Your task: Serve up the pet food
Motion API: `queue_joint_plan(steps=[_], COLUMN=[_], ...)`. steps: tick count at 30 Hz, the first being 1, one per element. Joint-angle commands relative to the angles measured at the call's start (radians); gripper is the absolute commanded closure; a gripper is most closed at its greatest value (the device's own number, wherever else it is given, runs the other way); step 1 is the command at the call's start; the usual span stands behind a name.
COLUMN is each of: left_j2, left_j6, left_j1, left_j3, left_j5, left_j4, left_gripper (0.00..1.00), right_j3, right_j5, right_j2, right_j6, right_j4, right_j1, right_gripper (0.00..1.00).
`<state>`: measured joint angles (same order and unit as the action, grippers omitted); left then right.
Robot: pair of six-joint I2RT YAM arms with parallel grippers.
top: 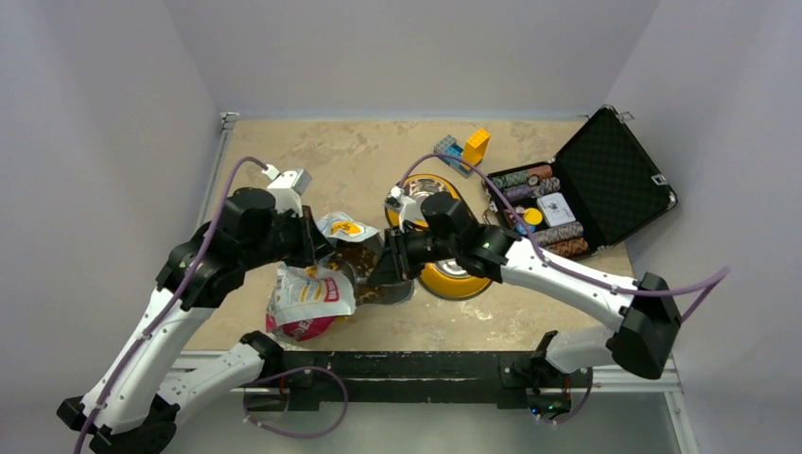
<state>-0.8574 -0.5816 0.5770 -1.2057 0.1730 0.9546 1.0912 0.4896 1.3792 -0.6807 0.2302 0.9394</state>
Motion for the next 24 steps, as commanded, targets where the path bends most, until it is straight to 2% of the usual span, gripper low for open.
queue_joint_plan(steps=[1, 7, 11, 24], left_j2=[0.077, 0.095, 0.098, 0.077], left_j6=[0.059, 0.098, 0.098, 0.075], left_j1=[0.014, 0.014, 0.014, 0.014], left_j3=[-0.109, -0.15, -0.157, -0.138], left_j5=[-0.023, -0.121, -0.131, -0.076], left_j4=[-0.004, 0.041, 0.039, 0.023], left_gripper=[1.0, 1.0, 1.0, 1.0], right_j3=[-0.088, -0.144, -0.141, -0.213], right_j5=[0.139, 0.074, 0.029, 0.055], right_j2=[-0.142, -0.209, -0.231, -0.319], right_j6=[-0.097, -0.118, -0.135, -0.301], right_j4=[-0.261, -0.137, -0.051, -0.034], right_j1=[-0.019, -0.032, -0.044, -0.096], right_gripper=[1.0, 1.0, 1.0, 1.0])
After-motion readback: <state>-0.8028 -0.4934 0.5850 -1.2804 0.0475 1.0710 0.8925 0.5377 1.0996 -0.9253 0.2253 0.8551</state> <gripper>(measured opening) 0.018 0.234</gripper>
